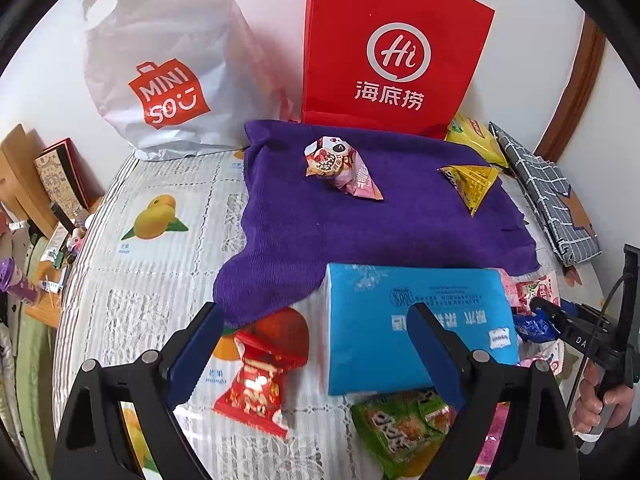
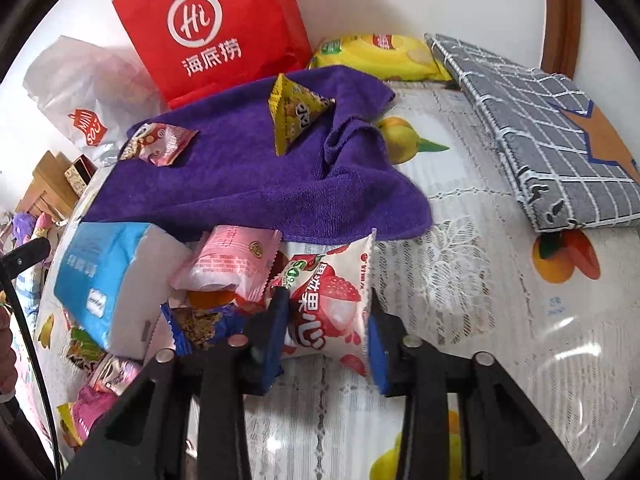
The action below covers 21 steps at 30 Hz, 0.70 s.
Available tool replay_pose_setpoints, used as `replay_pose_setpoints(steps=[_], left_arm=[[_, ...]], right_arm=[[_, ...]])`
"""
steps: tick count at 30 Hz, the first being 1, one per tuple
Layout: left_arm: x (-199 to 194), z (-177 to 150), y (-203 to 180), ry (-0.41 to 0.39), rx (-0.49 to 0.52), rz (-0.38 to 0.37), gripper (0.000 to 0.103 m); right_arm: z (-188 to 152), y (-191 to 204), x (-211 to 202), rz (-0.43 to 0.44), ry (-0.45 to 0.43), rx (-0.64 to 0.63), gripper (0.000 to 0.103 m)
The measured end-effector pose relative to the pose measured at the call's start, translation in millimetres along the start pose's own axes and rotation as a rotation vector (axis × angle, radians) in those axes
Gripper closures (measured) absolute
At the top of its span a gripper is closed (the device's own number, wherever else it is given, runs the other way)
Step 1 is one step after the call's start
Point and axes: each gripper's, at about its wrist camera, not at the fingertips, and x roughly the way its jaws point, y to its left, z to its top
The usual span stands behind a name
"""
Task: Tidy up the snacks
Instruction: 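Reach the right tool toward the pink-white strawberry packet and grasp it, then grasp the red snack packet with the left tool while the right tool holds the strawberry packet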
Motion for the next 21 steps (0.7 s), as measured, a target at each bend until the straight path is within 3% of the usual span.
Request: replay_pose_setpoints(steps=[10, 18, 21], left_arm=[[-31.1, -19.5, -5.9, -0.039, 0.010, -0.002, 0.011], [-39.3, -43.3, -18.9, -0.031, 0.035, -0.024, 0.011], [-43.1, -49.7, -21.6, -0.037, 0.051, -0.026, 0.011]], right_arm=[[-35.0, -21.0, -53.7, -0.047, -0.061, 0.096, 0.069], [-83.5, -33.8, -65.1, -0.069, -0.008, 0.183, 0.068], [-97.6, -32.3, -68.4, -0.068, 0.007, 0.190, 0.062]])
